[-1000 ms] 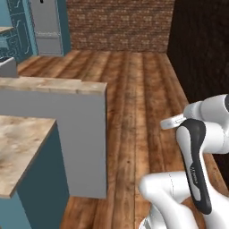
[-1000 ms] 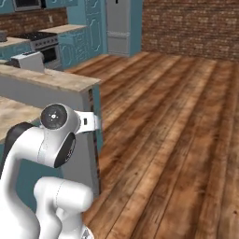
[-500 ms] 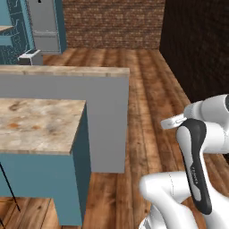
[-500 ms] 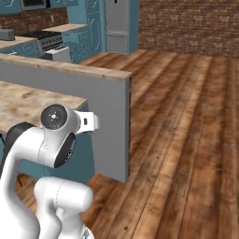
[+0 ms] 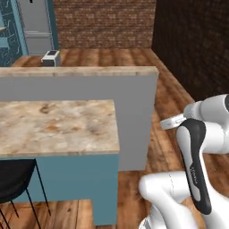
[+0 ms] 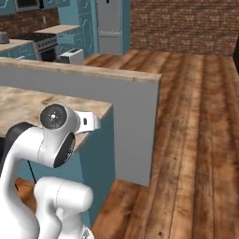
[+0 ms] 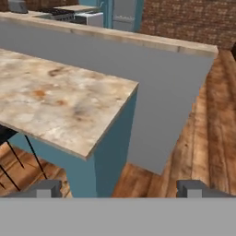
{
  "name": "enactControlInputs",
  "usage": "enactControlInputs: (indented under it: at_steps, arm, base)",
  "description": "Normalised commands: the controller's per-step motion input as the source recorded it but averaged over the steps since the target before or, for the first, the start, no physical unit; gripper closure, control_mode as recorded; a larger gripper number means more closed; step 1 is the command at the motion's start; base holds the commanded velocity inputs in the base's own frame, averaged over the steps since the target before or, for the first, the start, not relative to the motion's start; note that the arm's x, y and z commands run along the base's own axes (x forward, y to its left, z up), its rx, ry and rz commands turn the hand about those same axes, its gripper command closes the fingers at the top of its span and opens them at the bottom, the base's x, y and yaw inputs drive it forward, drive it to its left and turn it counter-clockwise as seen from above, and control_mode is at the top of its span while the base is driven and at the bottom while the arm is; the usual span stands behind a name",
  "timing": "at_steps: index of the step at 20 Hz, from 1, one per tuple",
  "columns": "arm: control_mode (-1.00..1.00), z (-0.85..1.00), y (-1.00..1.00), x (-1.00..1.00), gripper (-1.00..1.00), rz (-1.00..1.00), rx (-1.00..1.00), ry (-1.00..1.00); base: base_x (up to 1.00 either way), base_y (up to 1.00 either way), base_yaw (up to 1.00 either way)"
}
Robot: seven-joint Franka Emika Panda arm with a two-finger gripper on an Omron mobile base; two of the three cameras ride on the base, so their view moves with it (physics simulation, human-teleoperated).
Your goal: Pick up the metallic utensils from the counter and place them in the open drawer. Make sure not to pick up any wooden utensils.
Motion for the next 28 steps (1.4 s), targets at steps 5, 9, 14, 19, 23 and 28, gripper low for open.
enactControlInputs:
  at_steps: [5,9,14,19,23,28]
  arm:
    - [1.00,0.00,0.00,0.00,-1.00,0.00,0.00,0.00]
    - [1.00,0.00,0.00,0.00,-1.00,0.00,0.00,0.00]
    - [1.00,0.00,0.00,0.00,-1.00,0.00,0.00,0.00]
    - [1.00,0.00,0.00,0.00,-1.00,0.00,0.00,0.00]
    - [1.00,0.00,0.00,0.00,-1.00,0.00,0.00,0.00]
    - [1.00,0.00,0.00,0.00,-1.00,0.00,0.00,0.00]
  base:
    - [0.05,1.00,-0.20]
    - [-0.55,1.00,-0.21]
    - [-0.55,1.00,-0.20]
    - [-0.43,1.00,-0.19]
    - [0.13,1.00,-0.14]
    - [0.43,1.00,-0.12]
